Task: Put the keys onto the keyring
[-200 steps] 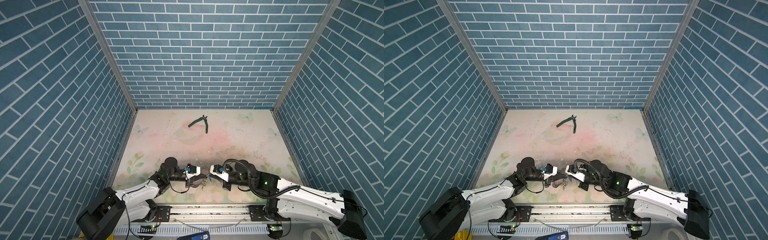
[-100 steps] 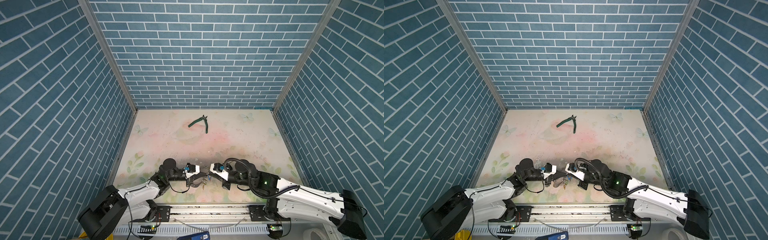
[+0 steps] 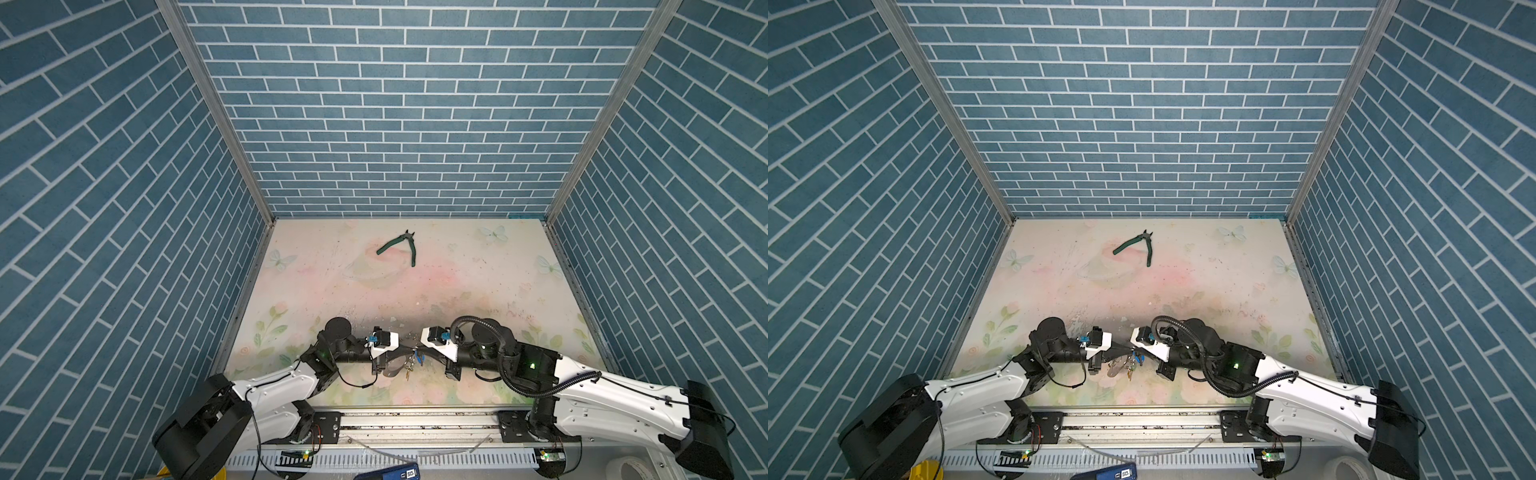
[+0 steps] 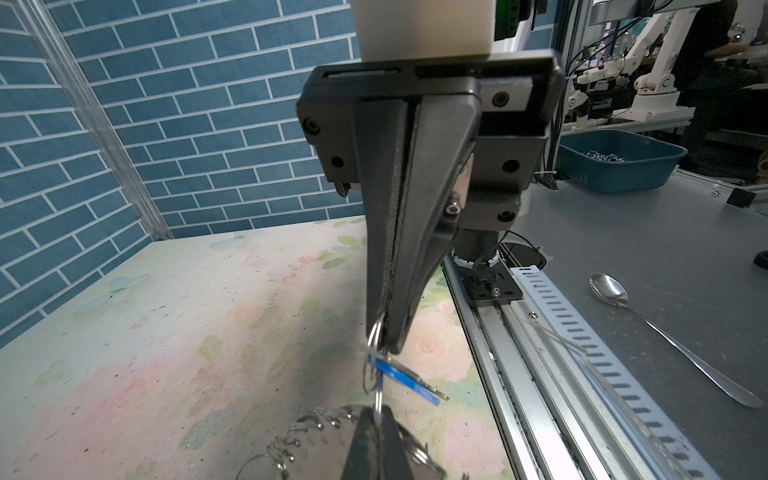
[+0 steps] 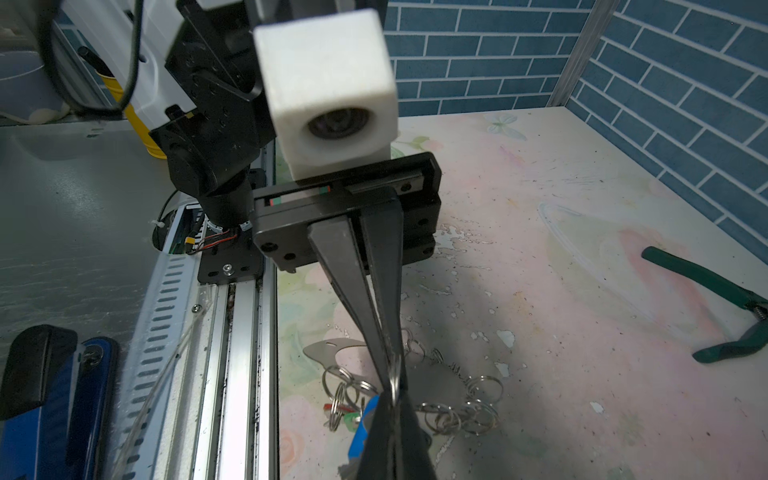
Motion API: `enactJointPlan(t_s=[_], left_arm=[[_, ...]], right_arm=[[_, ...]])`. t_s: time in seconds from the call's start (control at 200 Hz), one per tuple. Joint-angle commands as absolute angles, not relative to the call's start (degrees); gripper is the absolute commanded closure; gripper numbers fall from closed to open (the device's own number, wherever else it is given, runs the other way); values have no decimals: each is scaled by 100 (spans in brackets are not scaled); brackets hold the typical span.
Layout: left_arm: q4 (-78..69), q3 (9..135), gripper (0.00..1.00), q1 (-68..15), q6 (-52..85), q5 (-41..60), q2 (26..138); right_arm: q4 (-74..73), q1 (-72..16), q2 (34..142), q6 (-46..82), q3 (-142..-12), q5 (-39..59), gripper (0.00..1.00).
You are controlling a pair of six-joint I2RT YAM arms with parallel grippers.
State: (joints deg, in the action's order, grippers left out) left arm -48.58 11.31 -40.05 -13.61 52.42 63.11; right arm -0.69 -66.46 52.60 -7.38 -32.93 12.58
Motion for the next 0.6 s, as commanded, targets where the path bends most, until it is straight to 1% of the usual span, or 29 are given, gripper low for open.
enactJointPlan(t_s=[0.0,0.285,0.595], left_arm=[[-5271,1319,100,-4017,-1424,5387,6129],[-5077,1302,100,-4017,-1586,5309,6042],[-5070,1301,100,-3999,-1592,5318,6036]], right_arm=[[597,-6664,5310,-863,-3107,1696,100],[679,-6679,5268,-929,-3093,1508,100],[729,-6674,5305,-954,-3120,1547,100]])
